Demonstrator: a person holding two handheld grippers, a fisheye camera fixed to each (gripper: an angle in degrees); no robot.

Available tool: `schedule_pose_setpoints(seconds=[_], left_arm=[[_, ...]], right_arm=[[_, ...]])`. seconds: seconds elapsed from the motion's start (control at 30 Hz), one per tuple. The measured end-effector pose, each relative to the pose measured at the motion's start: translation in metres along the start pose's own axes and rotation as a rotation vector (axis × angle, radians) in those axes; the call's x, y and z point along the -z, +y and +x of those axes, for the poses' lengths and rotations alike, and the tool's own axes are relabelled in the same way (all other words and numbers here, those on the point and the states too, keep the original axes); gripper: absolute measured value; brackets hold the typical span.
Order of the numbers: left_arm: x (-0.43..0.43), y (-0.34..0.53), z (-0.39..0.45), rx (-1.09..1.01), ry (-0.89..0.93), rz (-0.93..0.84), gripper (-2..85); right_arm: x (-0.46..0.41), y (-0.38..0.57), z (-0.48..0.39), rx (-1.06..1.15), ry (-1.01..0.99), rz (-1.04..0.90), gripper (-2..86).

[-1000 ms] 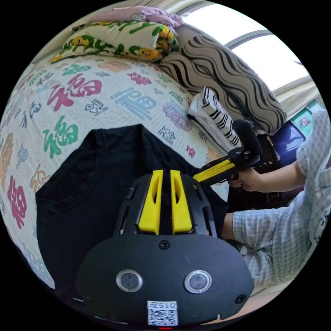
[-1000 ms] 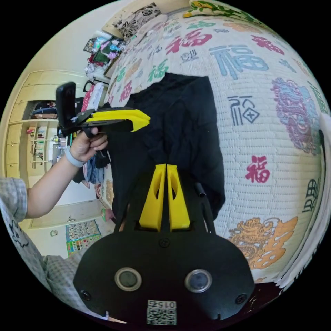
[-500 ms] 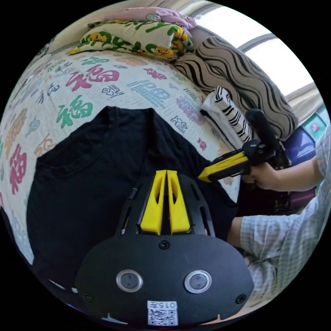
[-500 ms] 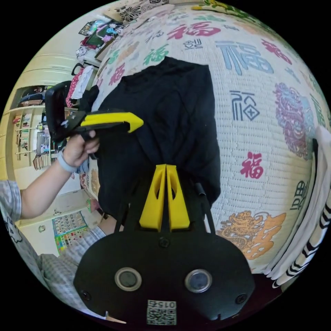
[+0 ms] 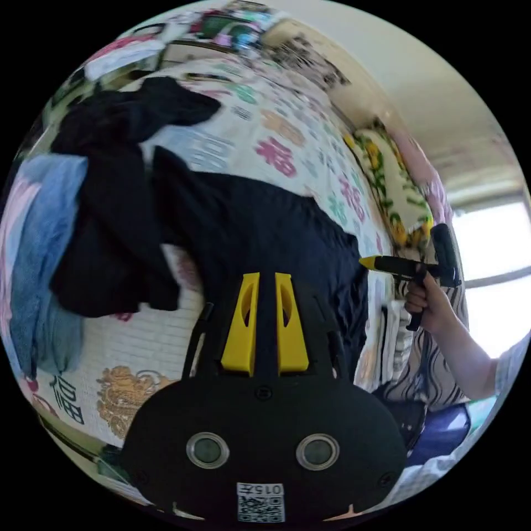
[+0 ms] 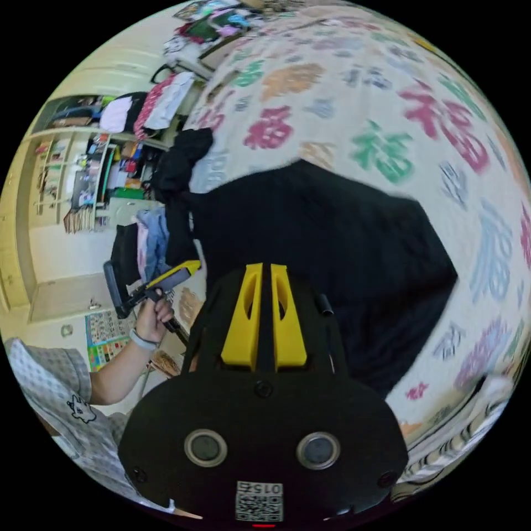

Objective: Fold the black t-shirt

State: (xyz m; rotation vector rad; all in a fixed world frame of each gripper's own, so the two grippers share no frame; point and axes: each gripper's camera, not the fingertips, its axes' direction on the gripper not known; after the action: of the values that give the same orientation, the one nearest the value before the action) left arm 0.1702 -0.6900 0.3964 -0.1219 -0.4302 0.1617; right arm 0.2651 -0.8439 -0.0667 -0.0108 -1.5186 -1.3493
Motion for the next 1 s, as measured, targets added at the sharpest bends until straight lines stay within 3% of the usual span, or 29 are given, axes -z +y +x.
schedule_pose_setpoints(seconds=[0.17, 0.33, 0.6, 0.83, 1.0], left_arm=[[0.034, -0.008, -0.078, 0.15, 0.007, 0.05, 3.1], [0.095, -0.002, -0.13, 0.27, -0.408, 0.16, -0.1], [0.11, 0.008, -0.125, 0.206, -0.09, 0.073, 6.1], [0.103, 0.012, -0.133, 0.397, -0.131, 0.122, 1.1], [0.128, 0.028, -0.109, 0.291, -0.159, 0.234, -0.3]], right_arm=[[-0.07, -0.115, -0.104, 0.228, -0.042, -0.094, 6.7], [-0.144, -0.189, -0.189, 0.385, 0.088, -0.215, 7.8], [-0.213, -0.241, -0.218, 0.387, 0.278, -0.338, 7.1], [-0.214, -0.259, -0.224, 0.401, 0.315, -0.324, -0.3], [-0.164, -0.256, -0.211, 0.405, 0.154, -0.21, -0.6]])
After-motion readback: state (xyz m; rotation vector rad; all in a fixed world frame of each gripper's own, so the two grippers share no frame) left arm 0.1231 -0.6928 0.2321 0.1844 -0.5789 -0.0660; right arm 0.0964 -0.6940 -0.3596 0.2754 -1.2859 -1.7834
